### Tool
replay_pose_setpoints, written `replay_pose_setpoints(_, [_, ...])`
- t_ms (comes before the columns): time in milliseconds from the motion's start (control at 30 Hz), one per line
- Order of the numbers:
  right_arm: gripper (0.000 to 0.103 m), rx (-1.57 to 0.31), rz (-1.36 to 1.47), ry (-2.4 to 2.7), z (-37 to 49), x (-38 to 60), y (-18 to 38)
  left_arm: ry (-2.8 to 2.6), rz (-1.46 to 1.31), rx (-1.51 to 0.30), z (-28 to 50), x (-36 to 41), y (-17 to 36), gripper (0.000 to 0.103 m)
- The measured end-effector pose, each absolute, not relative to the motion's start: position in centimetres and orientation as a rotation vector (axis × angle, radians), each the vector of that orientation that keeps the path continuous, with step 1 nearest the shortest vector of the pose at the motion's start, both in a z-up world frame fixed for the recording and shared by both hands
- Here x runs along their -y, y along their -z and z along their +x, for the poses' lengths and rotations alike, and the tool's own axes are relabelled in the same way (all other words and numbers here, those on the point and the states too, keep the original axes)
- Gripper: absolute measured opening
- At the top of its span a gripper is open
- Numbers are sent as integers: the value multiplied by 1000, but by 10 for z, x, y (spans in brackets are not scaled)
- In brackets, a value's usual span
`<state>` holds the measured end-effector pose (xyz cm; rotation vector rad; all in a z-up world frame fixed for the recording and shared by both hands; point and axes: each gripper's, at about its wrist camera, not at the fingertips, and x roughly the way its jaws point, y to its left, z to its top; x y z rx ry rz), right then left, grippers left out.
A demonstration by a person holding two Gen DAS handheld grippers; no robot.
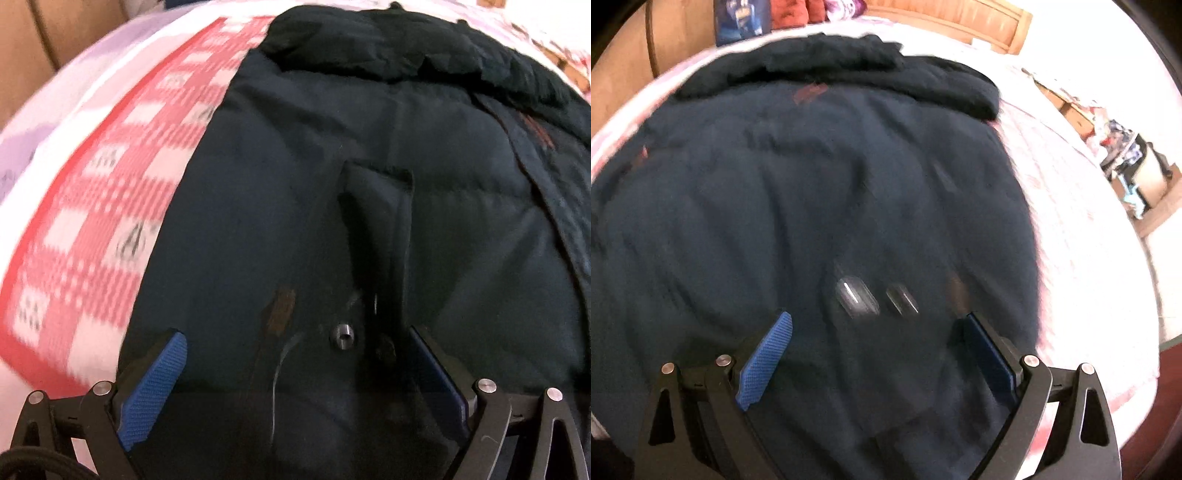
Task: Fold large clothes
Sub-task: 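Move both grippers to the jacket hem edge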
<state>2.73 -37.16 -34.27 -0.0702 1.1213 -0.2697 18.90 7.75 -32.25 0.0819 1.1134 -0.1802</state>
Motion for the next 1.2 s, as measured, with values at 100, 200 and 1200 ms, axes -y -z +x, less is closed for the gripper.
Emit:
replay_pose_setpoints(100, [96,-1146,0,307,-6,398,343,114,100,-1149,171,-83,321,97])
replay_pose_setpoints(200, [96,-1158,38,320,-34,421,340,47,96,-1174,146,-95,317,97])
replay_pose_setpoints(1200, [96,-1121,23,609,-202,354,320,-7,109,-1145,11,-203,303,97])
